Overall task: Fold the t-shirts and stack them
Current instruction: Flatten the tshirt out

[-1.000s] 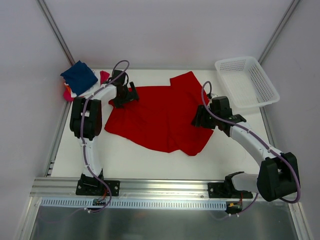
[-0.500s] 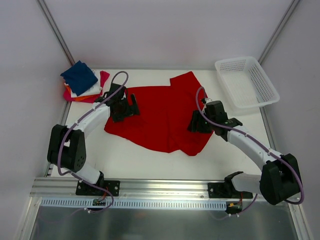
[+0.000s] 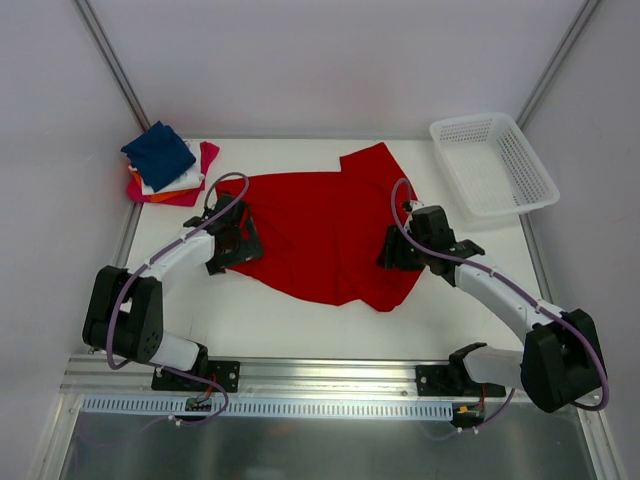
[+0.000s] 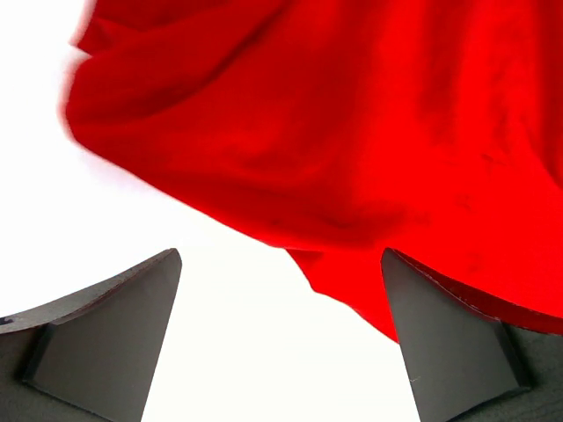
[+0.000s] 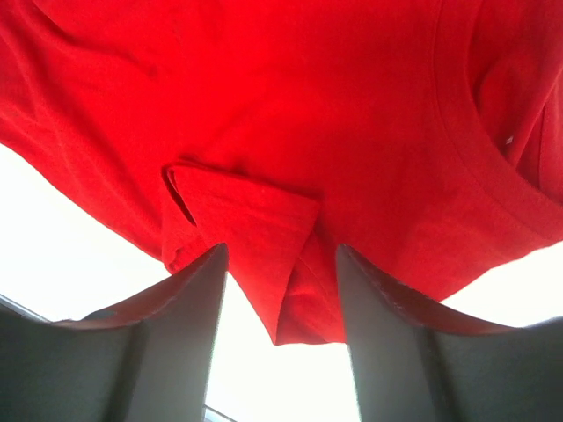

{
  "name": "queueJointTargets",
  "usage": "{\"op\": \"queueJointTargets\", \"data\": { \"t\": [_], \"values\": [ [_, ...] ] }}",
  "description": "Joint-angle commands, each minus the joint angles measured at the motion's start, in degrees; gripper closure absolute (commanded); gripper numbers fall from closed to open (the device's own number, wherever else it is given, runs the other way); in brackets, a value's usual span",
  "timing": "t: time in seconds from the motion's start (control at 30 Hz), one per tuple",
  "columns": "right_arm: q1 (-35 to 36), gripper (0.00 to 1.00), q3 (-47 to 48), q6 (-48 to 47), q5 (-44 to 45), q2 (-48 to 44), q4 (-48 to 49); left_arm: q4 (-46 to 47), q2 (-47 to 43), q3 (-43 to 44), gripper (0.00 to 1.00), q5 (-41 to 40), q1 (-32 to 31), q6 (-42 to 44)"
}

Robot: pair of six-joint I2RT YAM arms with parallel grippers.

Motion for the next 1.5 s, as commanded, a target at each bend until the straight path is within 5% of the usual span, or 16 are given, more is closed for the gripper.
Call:
{"op": "queueJointTargets", "data": {
  "t": [0.0,0.07,0.87,1.07,1.33,1.47],
  "values": [
    [0.3,0.46,-0.6,-0.4,0.0,-0.6,1.9,-2.4,-2.5,-0.2,0.01,-4.9,-0.5,-1.4],
    [0.3,0.54,-1.1,-0.4,-0.6,0.4,2.6,-2.9,-2.4,-0.3,0.01,-5.8,-0.5,-1.6],
    [0.3,0.53,-4.2,-0.4,-4.3,-0.4,6.2,-8.4,2.4,4.7,0.01,-16.8,0.3,-4.1],
    [0.3,0.53,-4.7,-0.4,-5.2,-0.8,6.5,10.8,-11.4,-8.8,0.01,-2.6,7.6,-3.0],
    [0.3,0.52,-4.7,-0.5,-5.4,-0.6,6.5,14.3,-19.0,-17.7,0.01,2.9,15.3,-2.0],
    [0.3,0.52,-4.5,-0.5,-5.7,-0.8,6.4,20.4,-19.6,-21.2,0.01,13.8,22.0,-1.0]
  ]
}}
